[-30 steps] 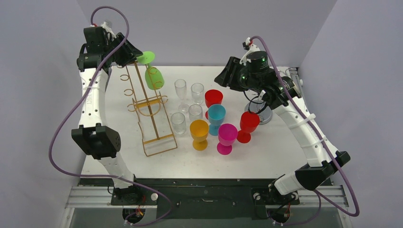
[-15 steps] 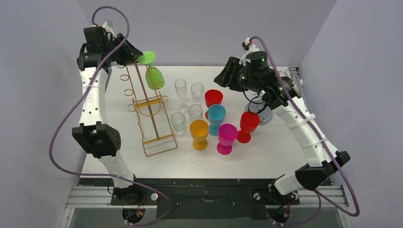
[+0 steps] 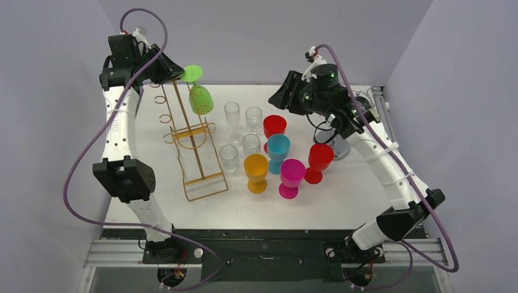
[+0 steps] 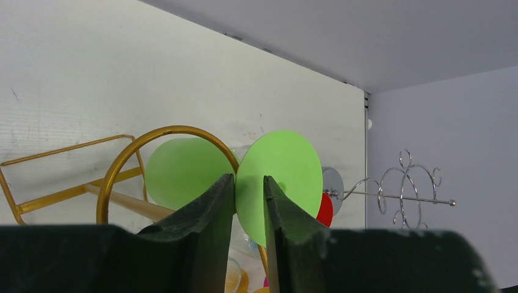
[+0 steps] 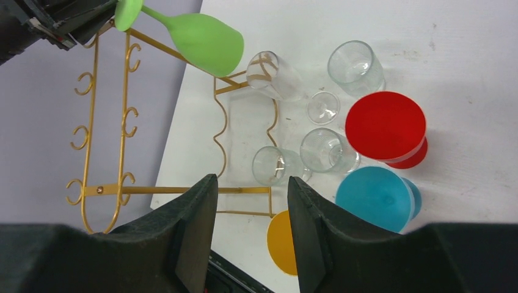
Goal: Take the wine glass off the wine glass rack
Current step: Pick up the wine glass from the wine rack.
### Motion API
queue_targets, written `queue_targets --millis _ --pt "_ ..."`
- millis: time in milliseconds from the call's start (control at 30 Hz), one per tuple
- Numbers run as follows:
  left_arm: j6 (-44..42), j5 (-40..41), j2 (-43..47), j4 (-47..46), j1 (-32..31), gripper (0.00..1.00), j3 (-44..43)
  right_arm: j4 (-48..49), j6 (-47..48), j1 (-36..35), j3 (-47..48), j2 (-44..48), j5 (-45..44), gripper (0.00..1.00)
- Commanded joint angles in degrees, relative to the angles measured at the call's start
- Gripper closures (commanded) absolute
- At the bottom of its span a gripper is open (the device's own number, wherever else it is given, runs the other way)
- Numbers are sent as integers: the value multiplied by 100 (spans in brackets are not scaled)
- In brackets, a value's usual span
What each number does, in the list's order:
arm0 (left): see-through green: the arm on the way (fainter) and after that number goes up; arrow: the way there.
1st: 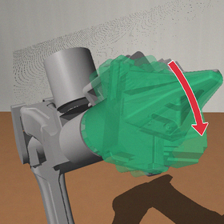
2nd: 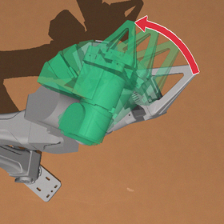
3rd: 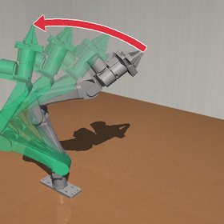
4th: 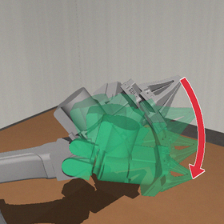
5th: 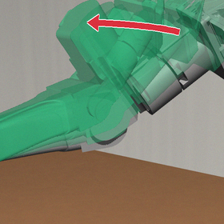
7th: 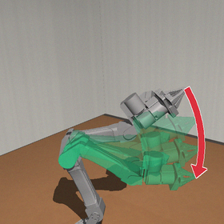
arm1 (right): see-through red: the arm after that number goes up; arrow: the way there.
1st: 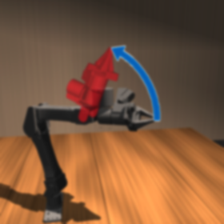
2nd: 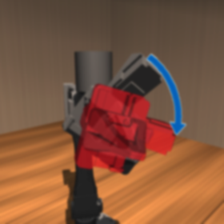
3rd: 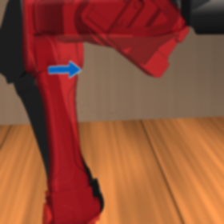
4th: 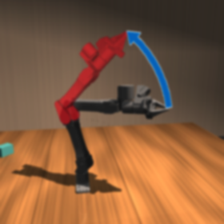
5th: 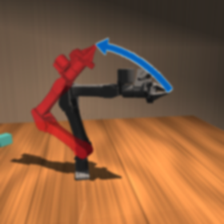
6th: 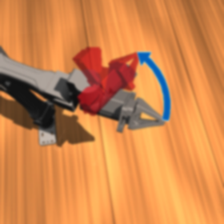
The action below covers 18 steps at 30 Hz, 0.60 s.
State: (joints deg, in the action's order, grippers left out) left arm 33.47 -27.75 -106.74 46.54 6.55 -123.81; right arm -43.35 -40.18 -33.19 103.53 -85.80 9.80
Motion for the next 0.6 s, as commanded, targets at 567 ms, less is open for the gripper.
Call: queue_targets --millis 567 --pt "-414 120 -143 186 53 81 -255 2861 -1349 -680 1735 -2272 348 51"
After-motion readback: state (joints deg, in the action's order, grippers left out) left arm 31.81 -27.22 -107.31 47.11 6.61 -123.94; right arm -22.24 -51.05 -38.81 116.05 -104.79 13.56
